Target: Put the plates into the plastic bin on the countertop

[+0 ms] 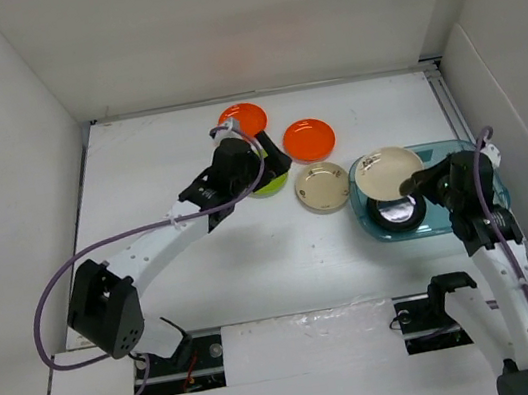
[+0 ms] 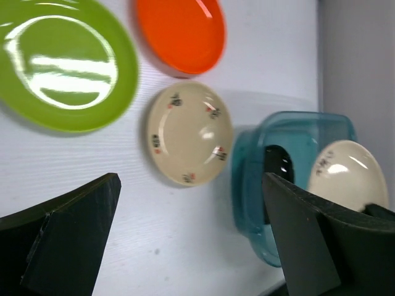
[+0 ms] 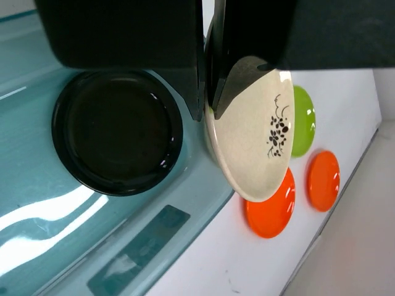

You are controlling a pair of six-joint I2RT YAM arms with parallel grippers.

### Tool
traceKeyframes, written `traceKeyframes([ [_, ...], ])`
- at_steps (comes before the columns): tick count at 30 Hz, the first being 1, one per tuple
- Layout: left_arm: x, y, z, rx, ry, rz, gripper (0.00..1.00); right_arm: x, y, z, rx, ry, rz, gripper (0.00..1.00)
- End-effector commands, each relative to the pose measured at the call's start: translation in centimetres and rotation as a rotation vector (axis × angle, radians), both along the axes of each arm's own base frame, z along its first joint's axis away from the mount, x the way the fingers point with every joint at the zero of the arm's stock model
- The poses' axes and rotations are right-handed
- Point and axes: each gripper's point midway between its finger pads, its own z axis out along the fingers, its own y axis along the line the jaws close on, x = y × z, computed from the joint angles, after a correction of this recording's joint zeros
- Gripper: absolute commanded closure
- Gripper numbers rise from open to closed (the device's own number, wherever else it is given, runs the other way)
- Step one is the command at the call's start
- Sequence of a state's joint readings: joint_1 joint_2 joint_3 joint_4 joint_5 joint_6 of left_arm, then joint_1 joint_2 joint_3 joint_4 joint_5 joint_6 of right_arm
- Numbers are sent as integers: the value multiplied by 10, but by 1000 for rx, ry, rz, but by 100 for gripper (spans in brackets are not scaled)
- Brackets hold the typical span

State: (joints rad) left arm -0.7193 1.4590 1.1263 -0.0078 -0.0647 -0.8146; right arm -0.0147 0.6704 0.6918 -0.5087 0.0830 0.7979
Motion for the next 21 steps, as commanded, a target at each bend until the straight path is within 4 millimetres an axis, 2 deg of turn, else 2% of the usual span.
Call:
traceKeyframes([
  [1, 3, 41, -9, 51, 9, 121, 1, -7, -21, -11, 12, 24, -145, 100],
  [2, 6, 50, -18, 72, 20, 135, 1, -8, -21, -18, 11, 39, -145, 100],
  [6, 9, 61, -25, 107, 24, 153, 1, -7, -22, -42, 42, 99, -175, 100],
  [10, 10, 61, -34, 135, 30, 142, 1, -6, -27, -63, 46, 113, -214, 100],
  [12, 10, 62, -42, 148, 45, 141, 1, -6, -30, -66, 54, 107, -228, 100],
  [13, 11, 61, -40, 147, 32, 137, 1, -6, -30, -67, 55, 97, -228, 100],
  [14, 9, 60, -49, 156, 52, 127, 1, -8, -29, -72, 54, 109, -228, 100],
  [15, 10, 60, -47, 150, 45, 127, 1, -6, -30, -70, 55, 99, -228, 100],
  [17, 8, 61, -56, 164, 61, 126, 1, -6, -30, -73, 54, 111, -228, 85],
  [19, 9, 58, -59, 161, 65, 118, 1, -6, -30, -76, 53, 123, -228, 66],
  [20, 8, 59, -67, 173, 79, 118, 1, -6, -30, -79, 52, 134, -228, 61],
  [21, 9, 58, -65, 167, 72, 118, 1, -5, -30, -77, 45, 137, -224, 58],
])
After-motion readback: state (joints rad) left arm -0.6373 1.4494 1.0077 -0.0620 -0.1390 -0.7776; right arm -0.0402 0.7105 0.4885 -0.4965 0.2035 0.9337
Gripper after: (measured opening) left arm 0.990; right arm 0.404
